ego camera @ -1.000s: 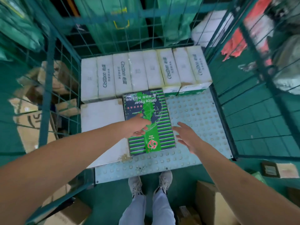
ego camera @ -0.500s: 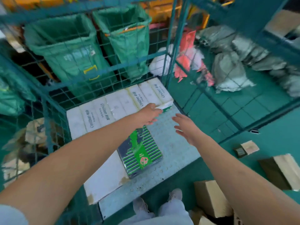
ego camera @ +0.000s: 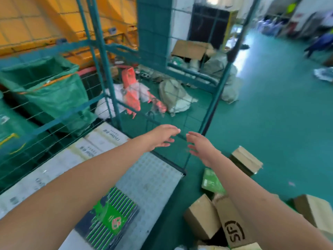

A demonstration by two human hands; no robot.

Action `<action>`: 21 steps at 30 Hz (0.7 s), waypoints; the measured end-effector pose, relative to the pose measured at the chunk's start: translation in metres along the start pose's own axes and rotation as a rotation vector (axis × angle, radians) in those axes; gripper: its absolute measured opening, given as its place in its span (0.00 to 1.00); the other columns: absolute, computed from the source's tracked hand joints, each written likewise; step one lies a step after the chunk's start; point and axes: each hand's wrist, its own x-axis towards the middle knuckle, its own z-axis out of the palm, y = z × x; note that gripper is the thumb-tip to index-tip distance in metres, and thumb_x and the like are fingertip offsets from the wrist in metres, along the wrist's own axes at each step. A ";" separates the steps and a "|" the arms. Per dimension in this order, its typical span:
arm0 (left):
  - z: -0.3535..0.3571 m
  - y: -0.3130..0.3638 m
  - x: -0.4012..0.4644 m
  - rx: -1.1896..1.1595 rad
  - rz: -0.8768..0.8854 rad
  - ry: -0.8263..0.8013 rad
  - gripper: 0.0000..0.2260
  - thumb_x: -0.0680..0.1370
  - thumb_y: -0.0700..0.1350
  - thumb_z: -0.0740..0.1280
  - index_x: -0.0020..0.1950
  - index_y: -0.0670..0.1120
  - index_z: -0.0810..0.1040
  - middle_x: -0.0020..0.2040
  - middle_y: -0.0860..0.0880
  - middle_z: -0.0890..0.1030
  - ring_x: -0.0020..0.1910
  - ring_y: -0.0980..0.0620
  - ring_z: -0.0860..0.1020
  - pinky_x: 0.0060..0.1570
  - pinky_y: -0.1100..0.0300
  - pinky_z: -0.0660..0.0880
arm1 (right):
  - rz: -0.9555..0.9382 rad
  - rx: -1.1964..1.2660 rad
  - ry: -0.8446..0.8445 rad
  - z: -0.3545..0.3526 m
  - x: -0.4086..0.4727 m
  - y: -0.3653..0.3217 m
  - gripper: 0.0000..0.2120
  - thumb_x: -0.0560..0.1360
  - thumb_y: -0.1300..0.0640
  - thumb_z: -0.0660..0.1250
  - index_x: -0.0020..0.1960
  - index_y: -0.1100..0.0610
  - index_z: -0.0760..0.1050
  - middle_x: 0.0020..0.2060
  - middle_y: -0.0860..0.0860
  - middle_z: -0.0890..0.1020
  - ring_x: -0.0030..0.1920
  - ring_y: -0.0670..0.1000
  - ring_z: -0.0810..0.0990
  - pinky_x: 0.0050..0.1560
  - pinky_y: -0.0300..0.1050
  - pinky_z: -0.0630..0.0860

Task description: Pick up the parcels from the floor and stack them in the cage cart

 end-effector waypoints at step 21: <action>0.302 0.120 0.106 0.324 0.103 -0.490 0.09 0.84 0.52 0.65 0.61 0.50 0.77 0.59 0.51 0.78 0.53 0.51 0.78 0.67 0.49 0.73 | 0.071 0.346 0.529 -0.308 -0.064 0.095 0.14 0.85 0.49 0.62 0.67 0.53 0.74 0.57 0.52 0.79 0.48 0.50 0.76 0.47 0.43 0.74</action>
